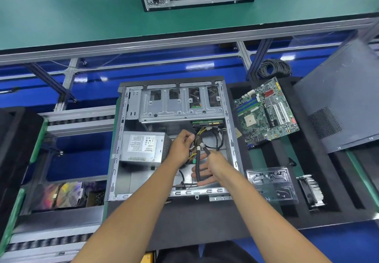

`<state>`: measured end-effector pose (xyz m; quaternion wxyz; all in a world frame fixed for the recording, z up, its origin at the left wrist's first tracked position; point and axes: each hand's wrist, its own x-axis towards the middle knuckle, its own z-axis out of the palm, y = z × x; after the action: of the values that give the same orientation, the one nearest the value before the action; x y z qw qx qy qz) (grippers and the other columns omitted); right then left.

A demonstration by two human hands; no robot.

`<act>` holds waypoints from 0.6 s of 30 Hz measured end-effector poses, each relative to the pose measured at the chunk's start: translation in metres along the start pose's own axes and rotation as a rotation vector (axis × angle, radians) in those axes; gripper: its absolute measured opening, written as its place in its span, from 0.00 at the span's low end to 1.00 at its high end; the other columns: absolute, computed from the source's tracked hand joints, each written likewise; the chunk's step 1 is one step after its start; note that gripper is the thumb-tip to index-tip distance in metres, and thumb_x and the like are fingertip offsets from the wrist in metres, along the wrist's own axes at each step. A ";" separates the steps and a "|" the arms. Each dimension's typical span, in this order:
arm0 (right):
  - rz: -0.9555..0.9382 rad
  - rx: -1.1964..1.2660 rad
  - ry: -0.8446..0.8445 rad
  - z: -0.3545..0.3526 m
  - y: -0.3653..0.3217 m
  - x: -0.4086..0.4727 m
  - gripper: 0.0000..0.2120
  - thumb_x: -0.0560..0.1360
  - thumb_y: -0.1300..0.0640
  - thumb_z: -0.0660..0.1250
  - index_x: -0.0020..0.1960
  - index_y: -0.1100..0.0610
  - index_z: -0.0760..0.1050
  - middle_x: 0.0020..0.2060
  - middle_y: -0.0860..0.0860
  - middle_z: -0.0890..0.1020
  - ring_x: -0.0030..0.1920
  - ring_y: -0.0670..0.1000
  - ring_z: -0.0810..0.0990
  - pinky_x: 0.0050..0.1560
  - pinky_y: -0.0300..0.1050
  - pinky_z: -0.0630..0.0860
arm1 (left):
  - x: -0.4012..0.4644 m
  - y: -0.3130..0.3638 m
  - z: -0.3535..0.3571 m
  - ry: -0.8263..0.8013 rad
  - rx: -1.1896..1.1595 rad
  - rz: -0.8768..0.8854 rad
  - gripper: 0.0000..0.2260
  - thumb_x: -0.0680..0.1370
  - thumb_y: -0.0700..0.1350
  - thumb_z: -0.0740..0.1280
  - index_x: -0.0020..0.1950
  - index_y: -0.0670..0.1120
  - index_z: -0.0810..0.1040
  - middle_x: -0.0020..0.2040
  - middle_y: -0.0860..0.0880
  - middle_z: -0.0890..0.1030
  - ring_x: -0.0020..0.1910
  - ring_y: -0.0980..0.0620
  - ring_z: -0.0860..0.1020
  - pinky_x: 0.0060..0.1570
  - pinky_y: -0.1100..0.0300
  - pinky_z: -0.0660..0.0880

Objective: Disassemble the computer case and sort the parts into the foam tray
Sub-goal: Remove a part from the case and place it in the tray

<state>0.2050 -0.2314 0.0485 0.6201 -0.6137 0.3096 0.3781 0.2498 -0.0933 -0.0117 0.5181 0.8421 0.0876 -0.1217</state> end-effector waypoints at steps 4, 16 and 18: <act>-0.006 -0.001 -0.006 -0.001 0.000 0.000 0.17 0.82 0.60 0.48 0.60 0.61 0.74 0.48 0.65 0.85 0.43 0.62 0.87 0.35 0.60 0.84 | 0.000 0.002 -0.001 -0.001 0.003 0.028 0.08 0.85 0.45 0.62 0.58 0.42 0.76 0.44 0.48 0.77 0.39 0.55 0.72 0.36 0.66 0.68; -0.016 -0.004 -0.019 -0.002 0.001 0.000 0.16 0.81 0.61 0.48 0.61 0.61 0.72 0.46 0.65 0.85 0.41 0.61 0.88 0.34 0.59 0.83 | -0.005 0.009 -0.003 0.005 -0.057 0.007 0.05 0.84 0.41 0.64 0.59 0.42 0.74 0.43 0.52 0.75 0.39 0.57 0.72 0.33 0.74 0.67; -0.019 -0.002 -0.017 -0.002 0.001 0.000 0.16 0.82 0.60 0.48 0.61 0.61 0.72 0.46 0.64 0.86 0.41 0.61 0.88 0.34 0.60 0.83 | -0.006 0.009 -0.003 0.002 -0.057 0.009 0.04 0.84 0.41 0.65 0.59 0.44 0.74 0.43 0.53 0.75 0.39 0.57 0.72 0.32 0.74 0.67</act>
<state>0.2046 -0.2335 0.0477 0.6256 -0.6140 0.2981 0.3778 0.2468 -0.0948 -0.0005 0.5422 0.8276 0.0877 -0.1161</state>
